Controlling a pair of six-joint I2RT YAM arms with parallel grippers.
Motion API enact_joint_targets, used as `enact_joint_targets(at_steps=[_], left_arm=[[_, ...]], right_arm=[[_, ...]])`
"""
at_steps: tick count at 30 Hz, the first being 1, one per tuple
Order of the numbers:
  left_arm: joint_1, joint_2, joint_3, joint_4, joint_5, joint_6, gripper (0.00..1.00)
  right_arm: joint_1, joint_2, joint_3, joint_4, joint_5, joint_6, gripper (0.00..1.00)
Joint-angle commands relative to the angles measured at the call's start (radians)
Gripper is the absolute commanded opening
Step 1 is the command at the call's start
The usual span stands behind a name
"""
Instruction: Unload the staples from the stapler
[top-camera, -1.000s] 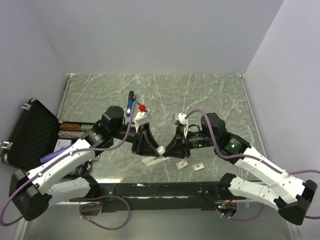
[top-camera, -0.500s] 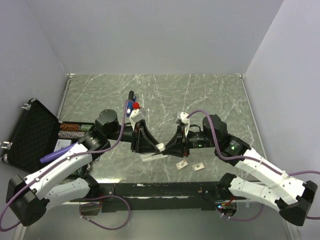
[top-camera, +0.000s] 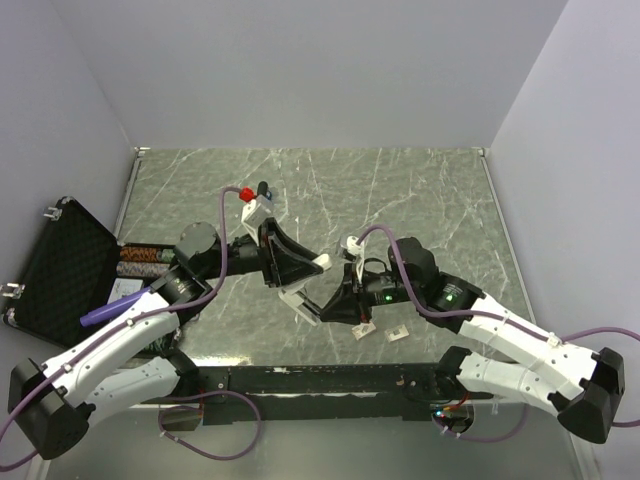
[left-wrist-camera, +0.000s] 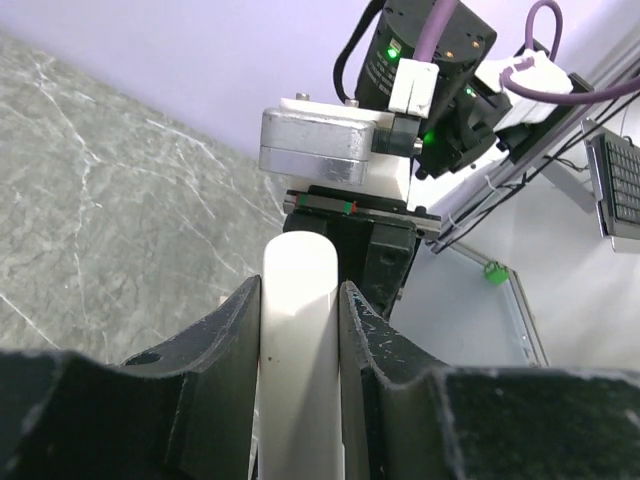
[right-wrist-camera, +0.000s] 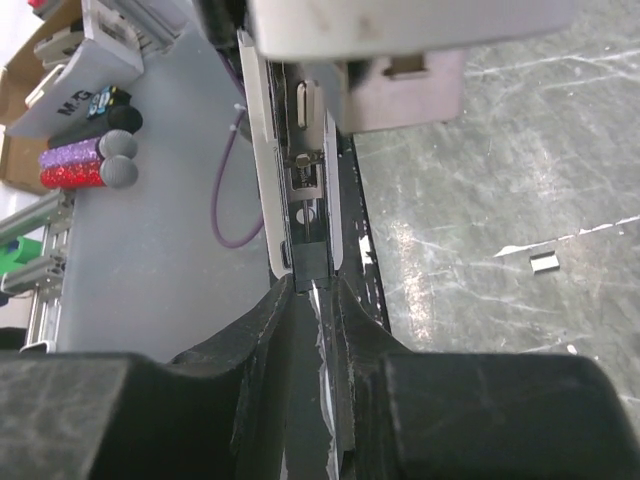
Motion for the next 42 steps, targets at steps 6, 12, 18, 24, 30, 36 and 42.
enact_joint_targets(at_steps=[6, 12, 18, 24, 30, 36, 42], left_arm=[[0.022, -0.012, 0.011, 0.131, -0.217, 0.014, 0.01], [0.019, -0.031, -0.044, 0.197, -0.360, -0.055, 0.01], [-0.012, -0.019, -0.063, 0.205, -0.518, -0.057, 0.01], [-0.052, 0.009, -0.066, 0.231, -0.638, -0.043, 0.01], [-0.061, 0.024, -0.056, 0.225, -0.633, -0.029, 0.01], [-0.063, 0.012, -0.052, 0.194, -0.618, -0.003, 0.01], [-0.063, -0.002, -0.053, 0.181, -0.541, 0.017, 0.01]], right_arm=[[0.037, -0.017, 0.007, 0.077, -0.089, 0.042, 0.00], [0.040, 0.034, 0.027, 0.161, -0.066, 0.092, 0.00], [0.048, 0.104, 0.070, 0.242, -0.066, 0.135, 0.00], [0.071, 0.164, 0.114, 0.273, -0.068, 0.149, 0.00], [0.077, 0.156, 0.133, 0.229, -0.035, 0.119, 0.00], [0.075, 0.085, 0.178, 0.043, 0.115, 0.024, 0.00], [0.074, 0.043, 0.264, -0.118, 0.424, -0.022, 0.00]])
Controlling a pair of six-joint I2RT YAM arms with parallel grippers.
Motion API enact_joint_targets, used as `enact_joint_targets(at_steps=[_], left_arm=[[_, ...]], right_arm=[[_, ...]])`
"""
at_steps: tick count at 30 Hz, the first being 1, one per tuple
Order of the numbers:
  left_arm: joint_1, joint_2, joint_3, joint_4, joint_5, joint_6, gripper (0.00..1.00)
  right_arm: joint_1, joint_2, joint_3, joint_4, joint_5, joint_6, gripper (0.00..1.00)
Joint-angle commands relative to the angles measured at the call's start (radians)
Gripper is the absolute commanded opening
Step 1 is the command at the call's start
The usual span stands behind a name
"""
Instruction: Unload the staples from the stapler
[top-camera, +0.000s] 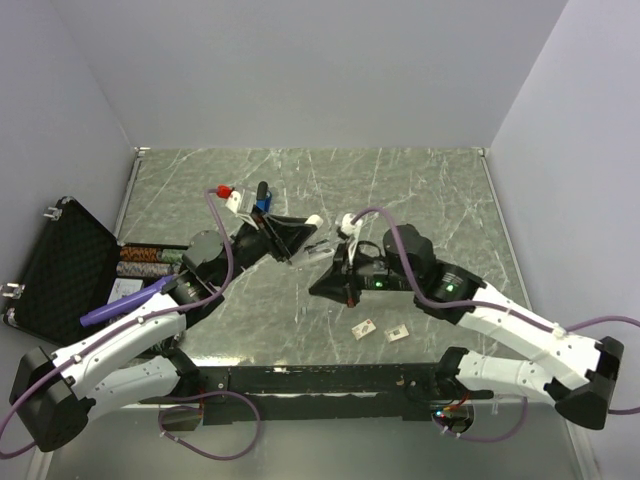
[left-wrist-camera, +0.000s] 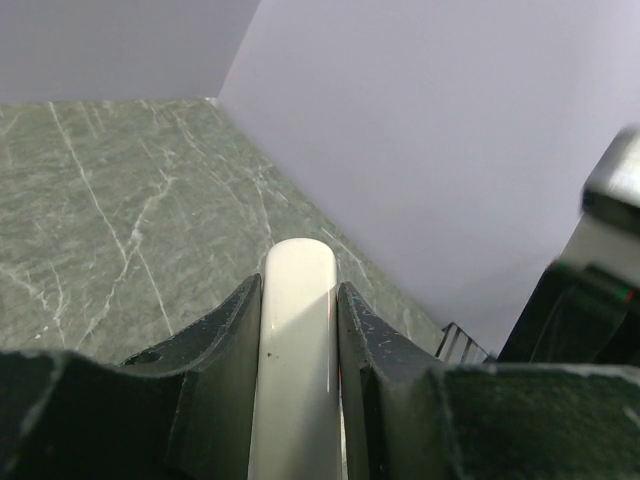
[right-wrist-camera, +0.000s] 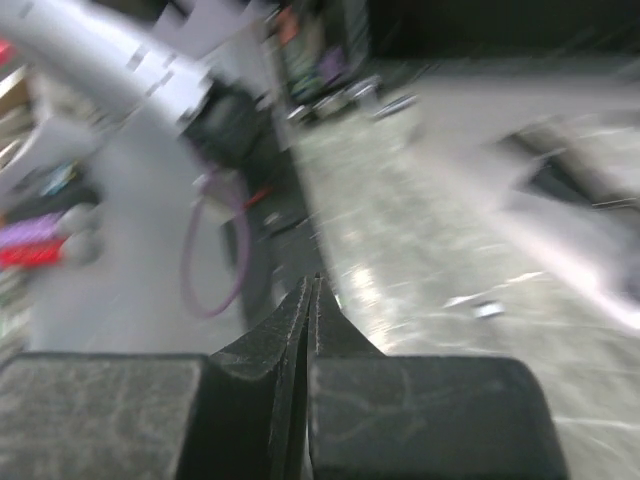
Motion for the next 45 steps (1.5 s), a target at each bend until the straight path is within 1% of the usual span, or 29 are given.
enact_joint_targets(at_steps=[1, 6, 11, 13, 20, 26, 34, 39, 45], left_arm=[[-0.005, -0.032, 0.017, 0.033, 0.075, 0.028, 0.01], [-0.008, -0.035, 0.015, 0.015, 0.115, 0.040, 0.01], [-0.008, -0.031, 0.020, 0.016, 0.122, 0.042, 0.01], [-0.010, -0.027, 0.026, 0.012, 0.127, 0.045, 0.01], [-0.010, -0.016, 0.037, 0.013, 0.141, 0.042, 0.01], [-0.012, -0.010, 0.034, 0.018, 0.135, 0.036, 0.01], [-0.012, 0.014, 0.028, 0.012, 0.064, 0.030, 0.01], [-0.011, 0.022, 0.025, -0.016, 0.009, 0.033, 0.01], [-0.011, 0.030, 0.009, -0.019, -0.007, 0.025, 0.01]], right_arm=[[0.003, -0.049, 0.096, -0.103, 0.262, -0.056, 0.00], [0.000, -0.046, 0.127, -0.106, 0.402, -0.068, 0.00], [-0.011, 0.013, 0.162, -0.100, 0.504, -0.082, 0.00], [-0.014, 0.029, 0.170, -0.088, 0.535, -0.083, 0.00], [-0.020, 0.072, 0.173, -0.039, 0.569, -0.091, 0.00], [-0.020, 0.095, 0.167, -0.016, 0.532, -0.079, 0.00], [-0.018, 0.117, 0.121, 0.018, 0.462, -0.033, 0.00], [-0.017, 0.122, 0.055, 0.056, 0.414, 0.016, 0.00], [-0.015, 0.140, -0.043, 0.110, 0.394, 0.070, 0.00]])
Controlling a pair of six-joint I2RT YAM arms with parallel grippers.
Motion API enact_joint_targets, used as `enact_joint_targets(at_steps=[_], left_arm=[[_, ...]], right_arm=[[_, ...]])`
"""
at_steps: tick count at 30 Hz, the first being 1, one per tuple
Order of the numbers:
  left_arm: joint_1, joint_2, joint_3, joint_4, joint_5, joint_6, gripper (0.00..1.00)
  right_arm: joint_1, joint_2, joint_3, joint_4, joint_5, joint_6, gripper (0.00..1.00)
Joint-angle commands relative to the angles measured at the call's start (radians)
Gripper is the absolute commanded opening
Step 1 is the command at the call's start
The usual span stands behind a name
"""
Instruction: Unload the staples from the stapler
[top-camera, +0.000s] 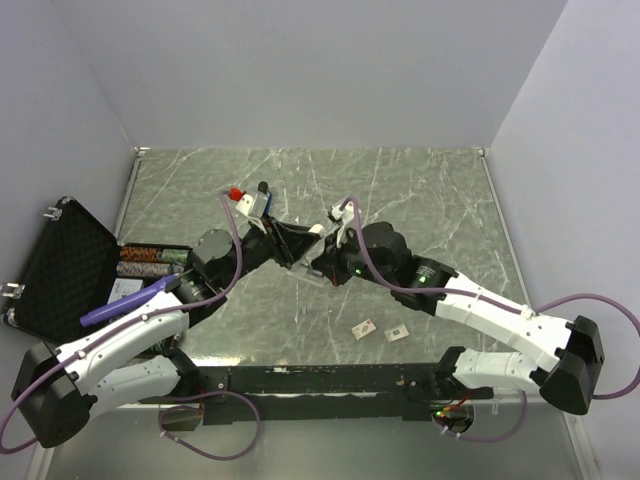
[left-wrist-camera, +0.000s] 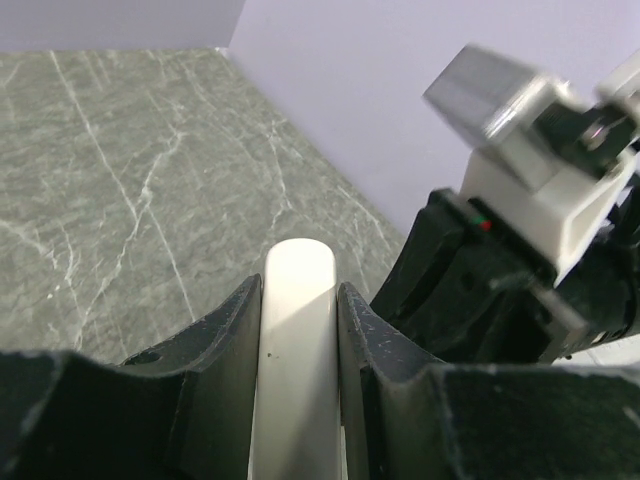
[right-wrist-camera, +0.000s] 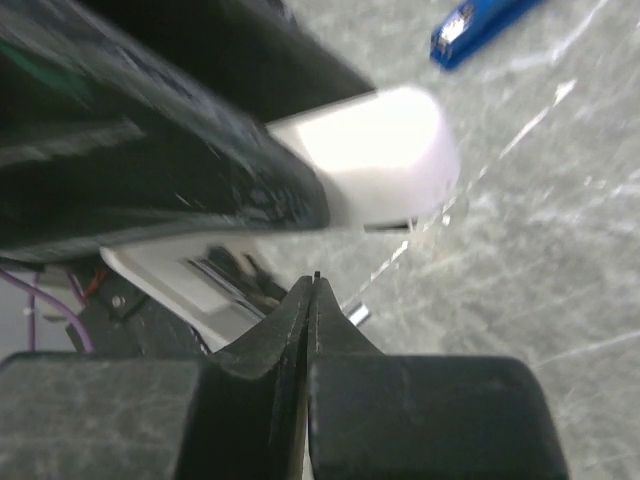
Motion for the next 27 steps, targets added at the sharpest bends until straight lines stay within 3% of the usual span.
enact_joint_targets(at_steps=[1, 27], left_arm=[[-0.004, 0.010, 0.009, 0.049, -0.038, -0.014, 0.01], [-0.043, 0.125, -0.094, 0.096, -0.130, -0.031, 0.01]], right_arm=[[0.001, 0.015, -0.054, 0.068, -0.044, 0.058, 0.00], [0.043, 0.142, -0.126, 0.231, -0.170, 0.166, 0.00]])
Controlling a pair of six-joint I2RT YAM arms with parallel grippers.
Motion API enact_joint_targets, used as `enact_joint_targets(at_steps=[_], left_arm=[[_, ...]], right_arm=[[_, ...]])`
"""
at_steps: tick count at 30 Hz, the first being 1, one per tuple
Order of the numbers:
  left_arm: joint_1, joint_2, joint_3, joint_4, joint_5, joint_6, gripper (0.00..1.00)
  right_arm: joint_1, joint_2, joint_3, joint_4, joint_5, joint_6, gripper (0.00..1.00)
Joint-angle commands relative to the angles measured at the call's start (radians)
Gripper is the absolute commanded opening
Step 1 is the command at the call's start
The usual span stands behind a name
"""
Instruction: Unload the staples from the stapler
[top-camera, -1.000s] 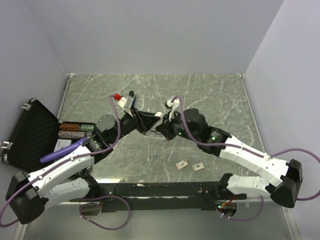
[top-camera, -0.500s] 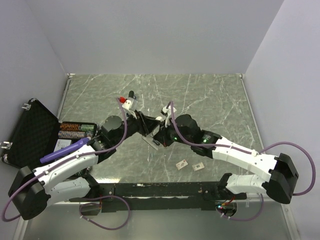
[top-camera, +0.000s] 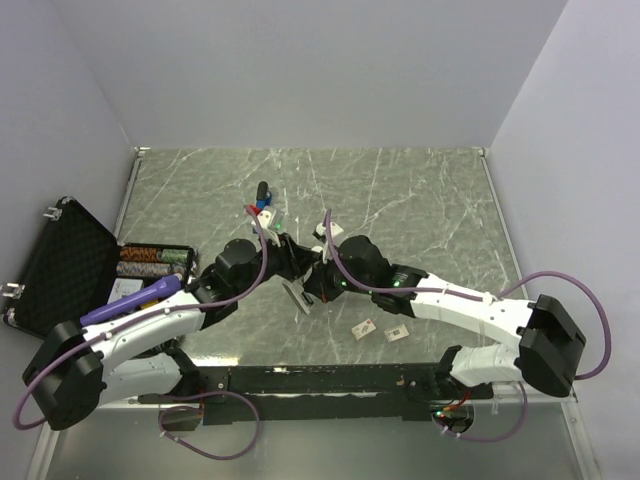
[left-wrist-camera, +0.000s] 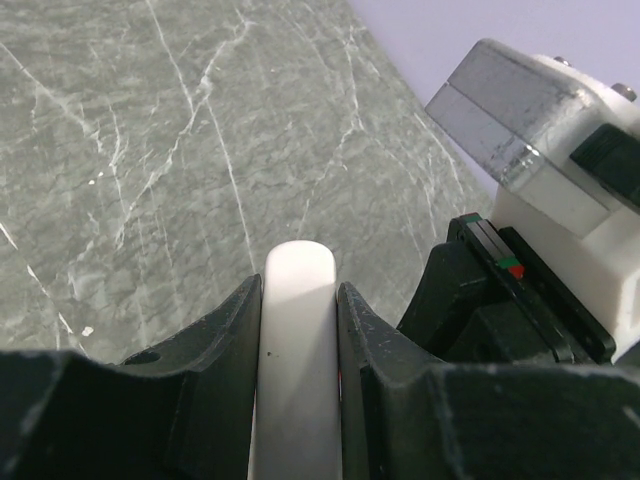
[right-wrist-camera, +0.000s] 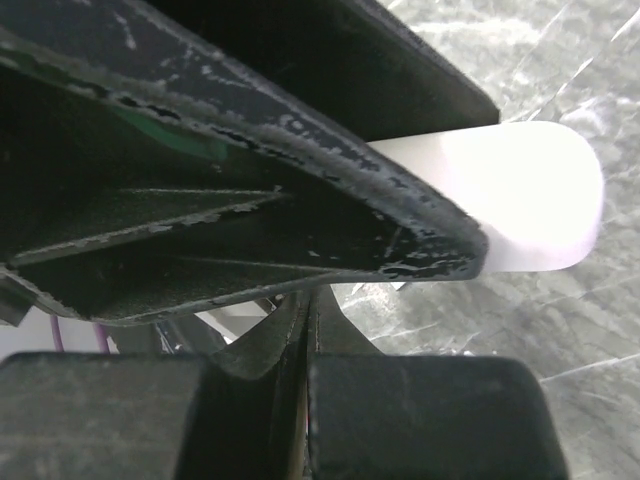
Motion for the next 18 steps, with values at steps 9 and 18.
enact_joint_targets(at_steps=[9, 18], left_arm=[[-0.009, 0.084, 0.030, 0.123, -0.082, -0.004, 0.01], [-0.027, 0.165, 0.050, 0.120, -0.184, -0.029, 0.01]], right_arm=[[0.022, 0.027, -0.034, 0.165, -0.106, 0.071, 0.00], [0.021, 0.065, -0.080, 0.258, -0.110, 0.134, 0.00]])
